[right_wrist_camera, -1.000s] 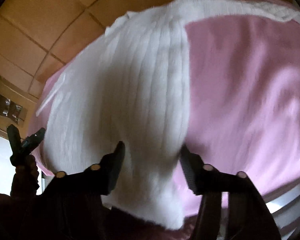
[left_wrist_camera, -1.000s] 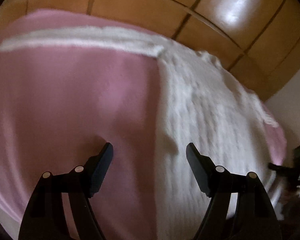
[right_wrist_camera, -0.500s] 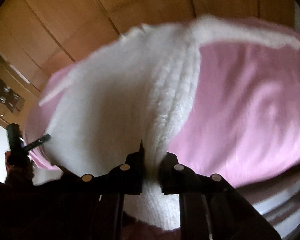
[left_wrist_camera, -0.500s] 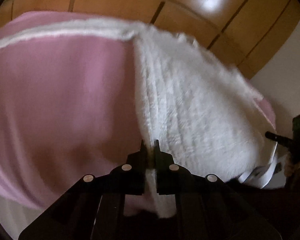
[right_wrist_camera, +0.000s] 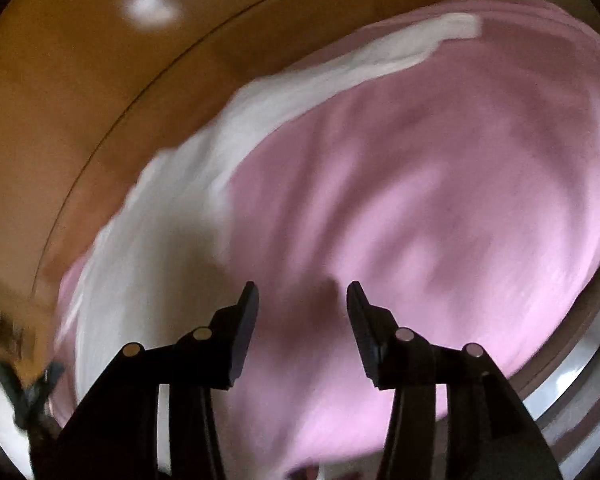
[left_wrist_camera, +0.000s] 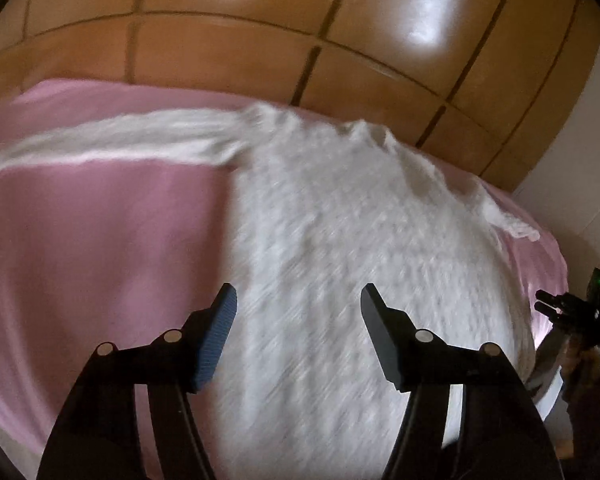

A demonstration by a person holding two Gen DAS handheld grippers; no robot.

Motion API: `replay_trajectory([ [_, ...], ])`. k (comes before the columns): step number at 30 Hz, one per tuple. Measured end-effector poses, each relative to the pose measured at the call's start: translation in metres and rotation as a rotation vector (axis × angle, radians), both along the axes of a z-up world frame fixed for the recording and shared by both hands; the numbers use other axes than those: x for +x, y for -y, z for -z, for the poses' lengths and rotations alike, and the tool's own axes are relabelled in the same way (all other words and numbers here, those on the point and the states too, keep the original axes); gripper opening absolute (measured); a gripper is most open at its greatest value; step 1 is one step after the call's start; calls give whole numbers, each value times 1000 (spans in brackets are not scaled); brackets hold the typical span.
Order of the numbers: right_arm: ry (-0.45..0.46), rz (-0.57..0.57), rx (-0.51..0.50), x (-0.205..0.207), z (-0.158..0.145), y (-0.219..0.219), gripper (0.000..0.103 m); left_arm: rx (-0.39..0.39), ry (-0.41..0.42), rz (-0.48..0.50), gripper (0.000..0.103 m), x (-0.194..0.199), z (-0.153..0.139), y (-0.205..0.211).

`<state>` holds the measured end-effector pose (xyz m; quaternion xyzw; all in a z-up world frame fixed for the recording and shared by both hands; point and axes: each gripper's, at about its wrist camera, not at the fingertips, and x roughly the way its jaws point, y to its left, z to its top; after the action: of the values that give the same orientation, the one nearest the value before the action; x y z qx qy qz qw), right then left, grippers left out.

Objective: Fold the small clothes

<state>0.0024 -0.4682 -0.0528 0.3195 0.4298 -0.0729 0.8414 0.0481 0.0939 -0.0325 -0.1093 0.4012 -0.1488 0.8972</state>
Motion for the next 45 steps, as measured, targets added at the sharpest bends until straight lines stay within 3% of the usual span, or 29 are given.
replay_trajectory([
  [7, 58, 245, 59, 43, 13, 86, 43, 141, 23, 17, 66, 45, 7, 65],
  [8, 72, 269, 66, 48, 13, 93, 45, 155, 18, 10, 66, 53, 11, 71],
  [10, 103, 338, 64, 68, 10, 121, 57, 173, 0, 4, 66, 64, 20, 75],
  [11, 108, 363, 56, 78, 10, 133, 57, 178, -13, 0, 66, 68, 24, 76],
  [14, 91, 411, 47, 99, 14, 172, 64, 176, -48, -14, 72, 75, 37, 76],
  [17, 46, 466, 43, 132, 25, 200, 64, 184, -36, 4, 84, 78, 40, 81],
  [21, 1, 502, 25, 172, 34, 224, 64, 211, -34, 25, 88, 78, 43, 88],
  [23, -19, 493, -12, 195, 34, 224, 39, 203, -37, 25, 89, 80, 43, 87],
  [24, -32, 472, -23, 203, 32, 221, 18, 203, -38, 27, 89, 81, 44, 86],
  [25, -42, 449, -45, 210, 26, 219, 10, 204, -39, 29, 90, 81, 44, 86],
  [28, 42, 401, -224, 210, -16, 209, 7, 204, -38, 32, 91, 82, 45, 87],
  [31, 74, 482, -314, 184, -34, 217, 6, 196, -36, 30, 92, 82, 45, 86],
  [34, -21, 585, -316, 163, -10, 242, 6, 190, -35, 32, 93, 82, 46, 85],
  [36, -89, 583, -287, 157, 13, 248, 6, 189, -36, 32, 93, 82, 46, 85],
  [38, -119, 599, -282, 150, 35, 244, 9, 190, -36, 33, 93, 83, 46, 84],
  [40, -116, 612, -237, 133, 49, 239, 31, 189, -37, 36, 93, 83, 45, 84],
  [43, -75, 600, -193, 118, 41, 216, 58, 185, -39, 39, 93, 83, 44, 83],
  [45, -71, 566, -204, 107, 31, 198, 68, 186, -40, 39, 93, 83, 43, 82],
])
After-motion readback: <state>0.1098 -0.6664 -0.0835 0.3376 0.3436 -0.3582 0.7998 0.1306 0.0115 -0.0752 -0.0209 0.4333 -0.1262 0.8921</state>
